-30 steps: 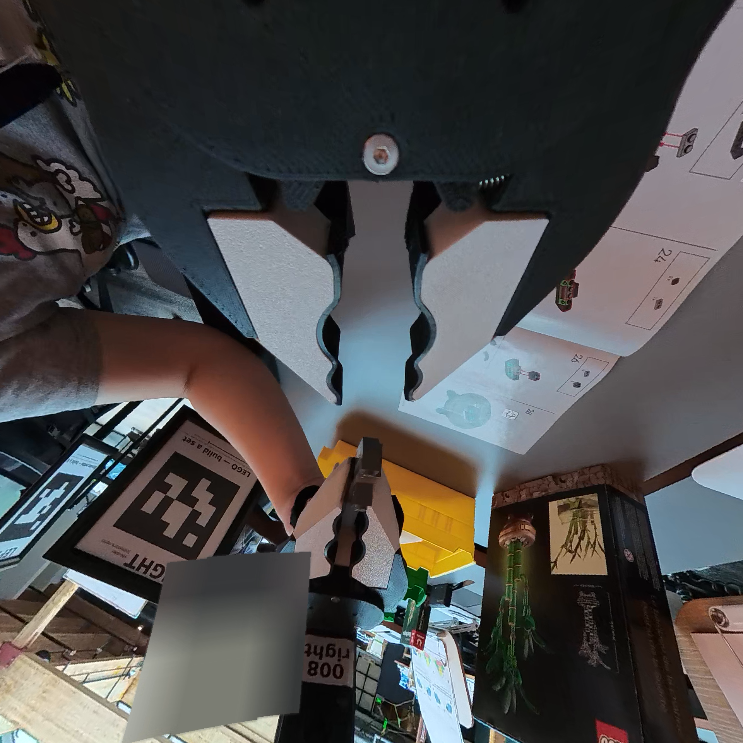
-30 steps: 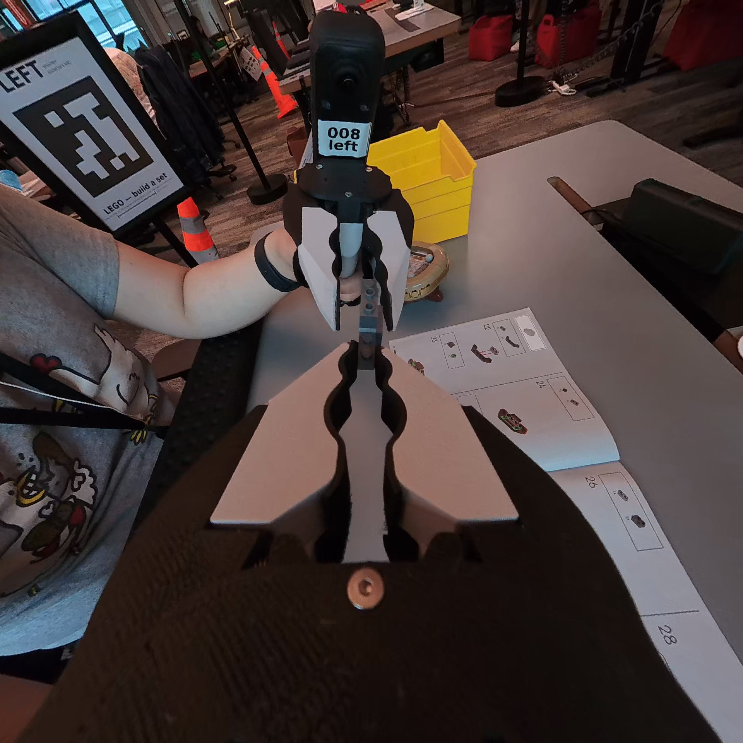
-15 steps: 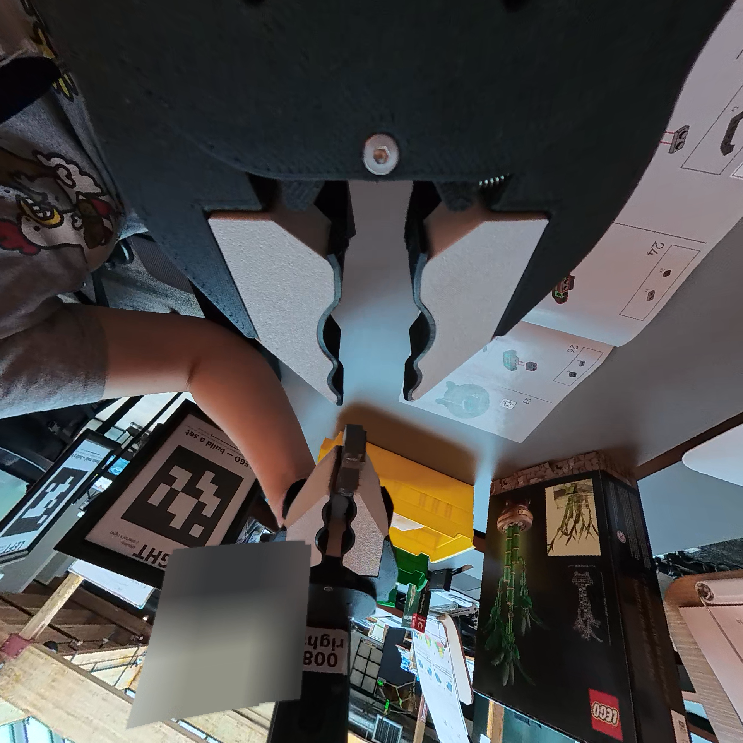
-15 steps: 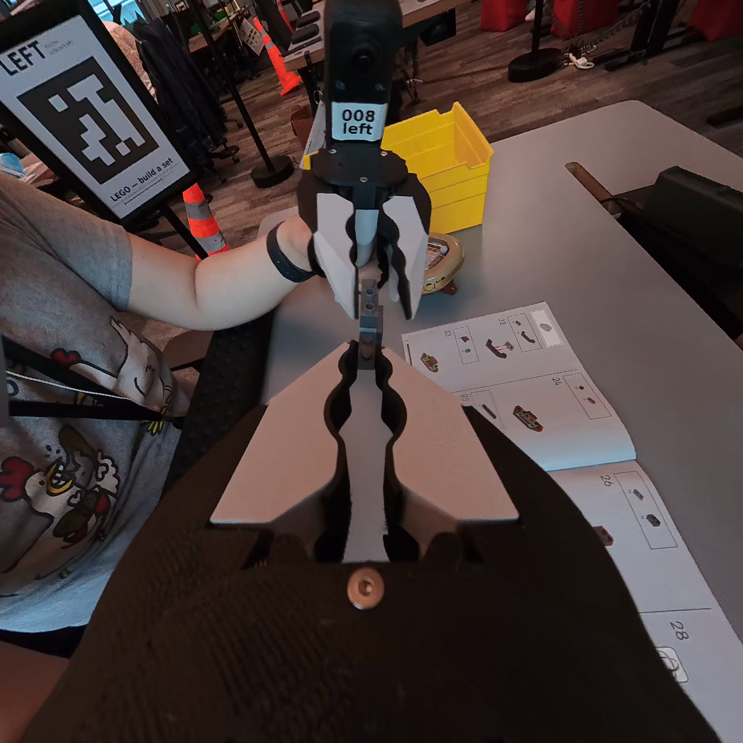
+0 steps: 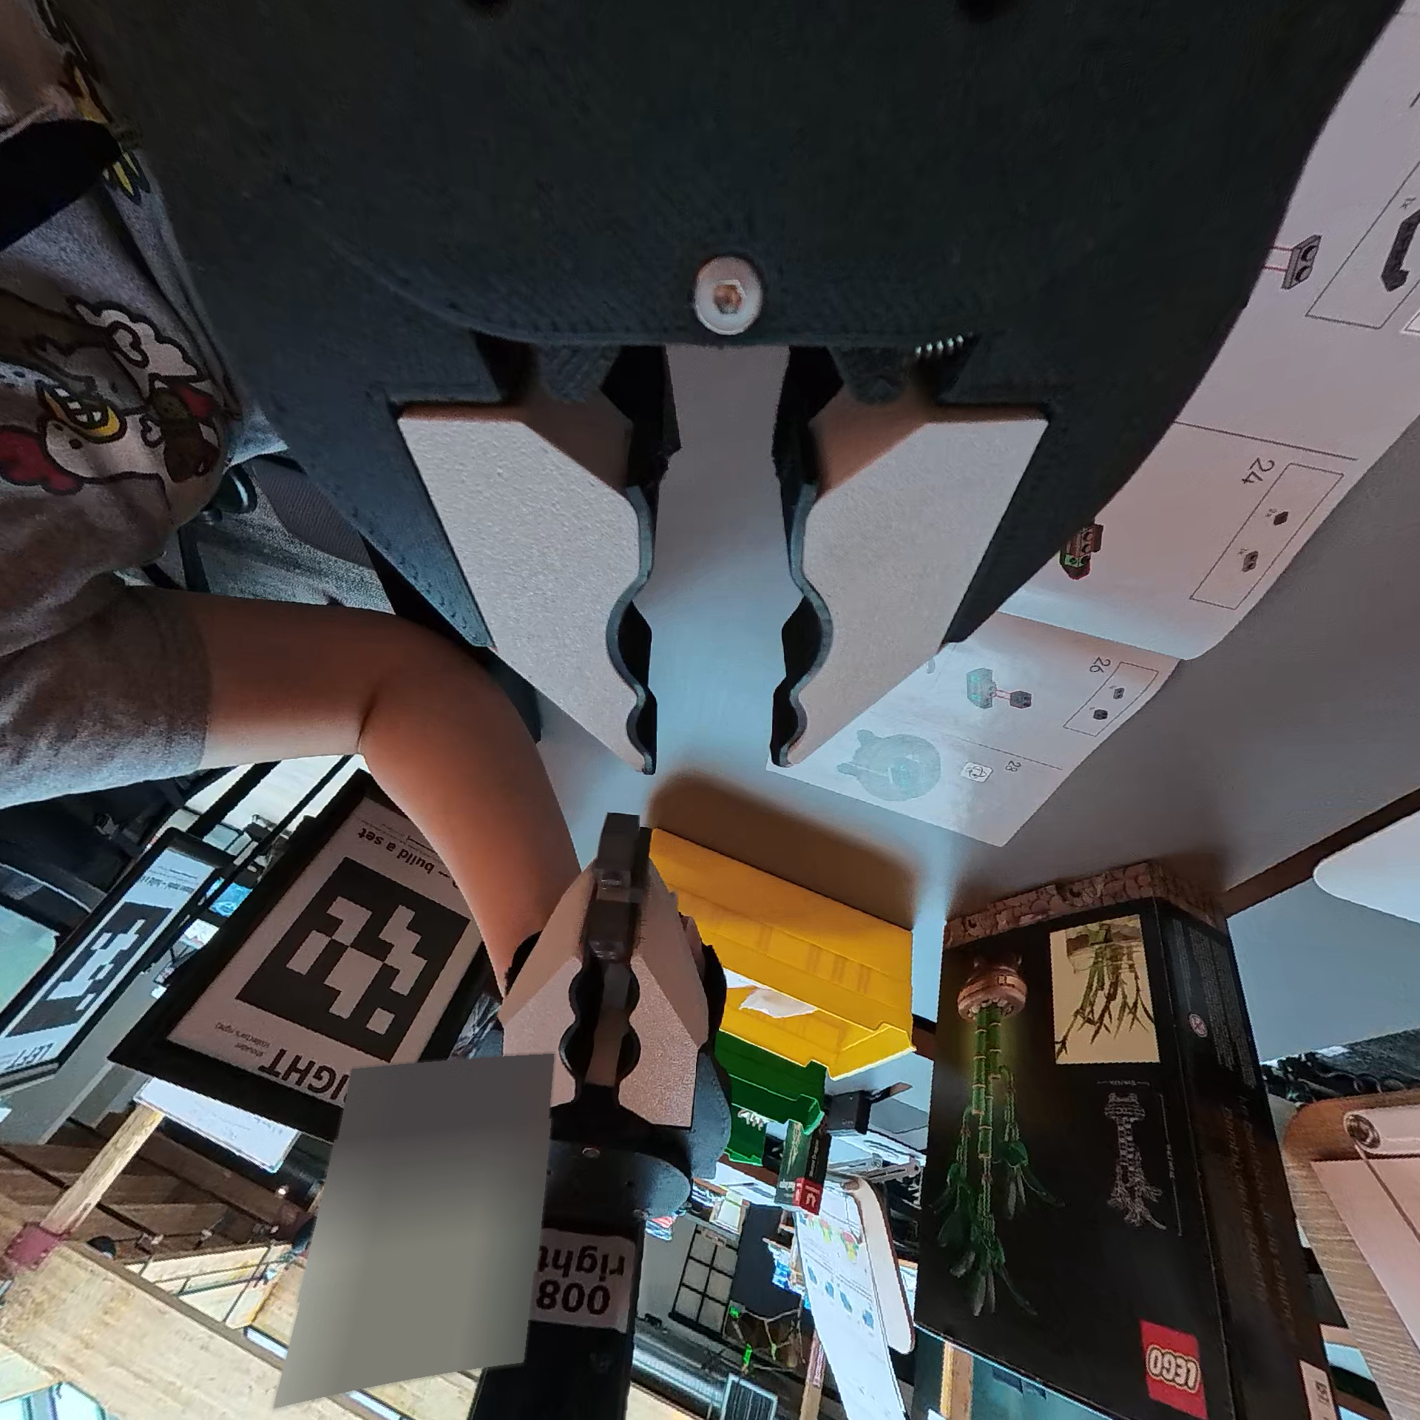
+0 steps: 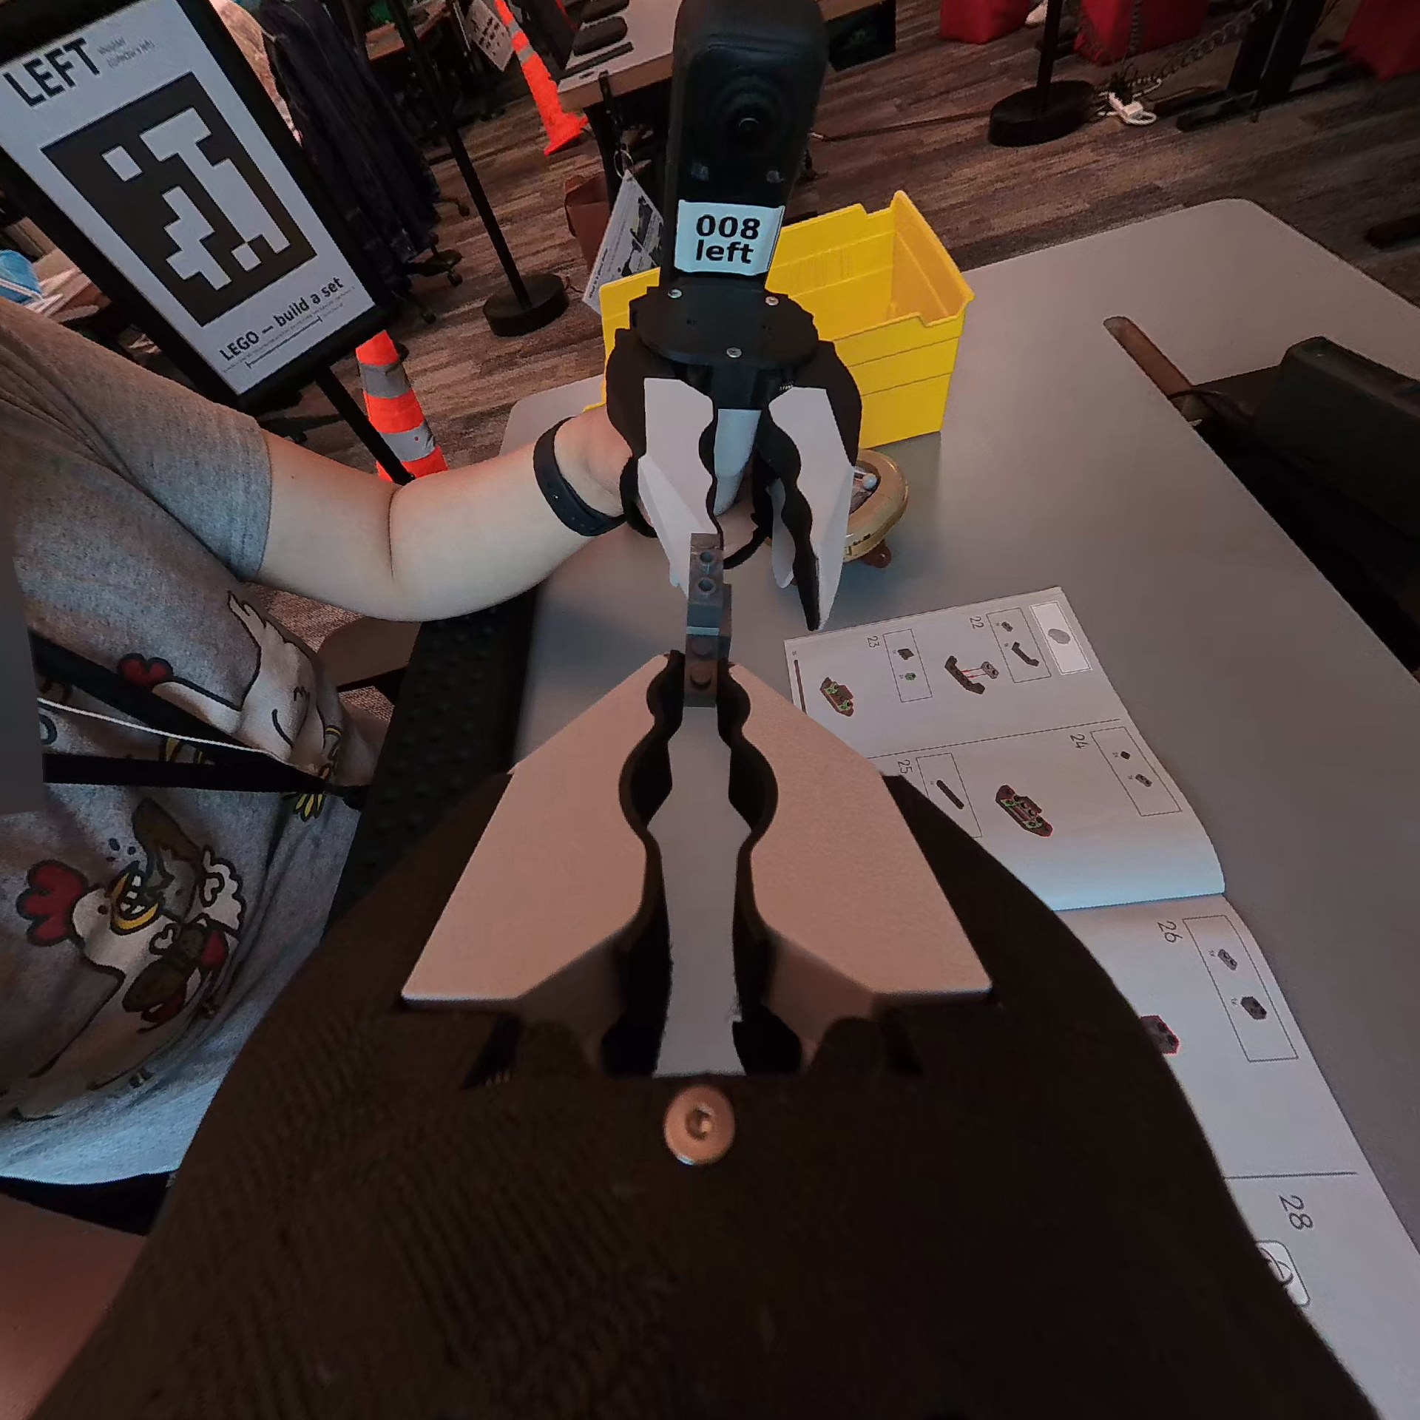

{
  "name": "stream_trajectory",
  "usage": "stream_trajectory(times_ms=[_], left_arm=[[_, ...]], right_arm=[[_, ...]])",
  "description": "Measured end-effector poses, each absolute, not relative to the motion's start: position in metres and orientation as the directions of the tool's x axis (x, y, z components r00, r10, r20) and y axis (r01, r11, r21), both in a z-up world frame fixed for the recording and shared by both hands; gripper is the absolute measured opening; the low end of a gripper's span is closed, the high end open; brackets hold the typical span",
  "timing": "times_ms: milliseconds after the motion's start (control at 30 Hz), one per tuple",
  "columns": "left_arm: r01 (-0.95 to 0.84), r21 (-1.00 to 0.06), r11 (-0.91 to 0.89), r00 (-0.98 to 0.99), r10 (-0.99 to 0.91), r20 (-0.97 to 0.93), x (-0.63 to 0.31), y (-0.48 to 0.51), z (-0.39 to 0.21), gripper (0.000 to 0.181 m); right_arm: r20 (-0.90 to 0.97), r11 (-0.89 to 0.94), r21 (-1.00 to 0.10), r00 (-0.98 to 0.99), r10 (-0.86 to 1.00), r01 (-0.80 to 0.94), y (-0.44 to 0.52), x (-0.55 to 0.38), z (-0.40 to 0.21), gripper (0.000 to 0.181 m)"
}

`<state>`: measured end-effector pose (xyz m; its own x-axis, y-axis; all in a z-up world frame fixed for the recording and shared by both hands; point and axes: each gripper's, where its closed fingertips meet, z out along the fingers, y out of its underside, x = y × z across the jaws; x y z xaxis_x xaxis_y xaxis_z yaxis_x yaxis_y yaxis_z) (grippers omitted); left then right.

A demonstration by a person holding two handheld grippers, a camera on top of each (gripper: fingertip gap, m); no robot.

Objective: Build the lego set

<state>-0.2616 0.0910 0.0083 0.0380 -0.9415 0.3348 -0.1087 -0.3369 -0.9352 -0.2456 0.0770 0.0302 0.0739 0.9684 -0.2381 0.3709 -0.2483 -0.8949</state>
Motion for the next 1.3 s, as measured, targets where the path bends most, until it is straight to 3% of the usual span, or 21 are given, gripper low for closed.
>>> stream_trajectory(times_ms=[1300], left_arm=[[-0.197,-0.931,-0.306,0.134,-0.949,0.284,-0.263,0.099,-0.009,0.026]], right_arm=[[-0.322,-0.351,-0.862,0.139,0.936,0.366,0.107,-0.233,-0.005,0.006]])
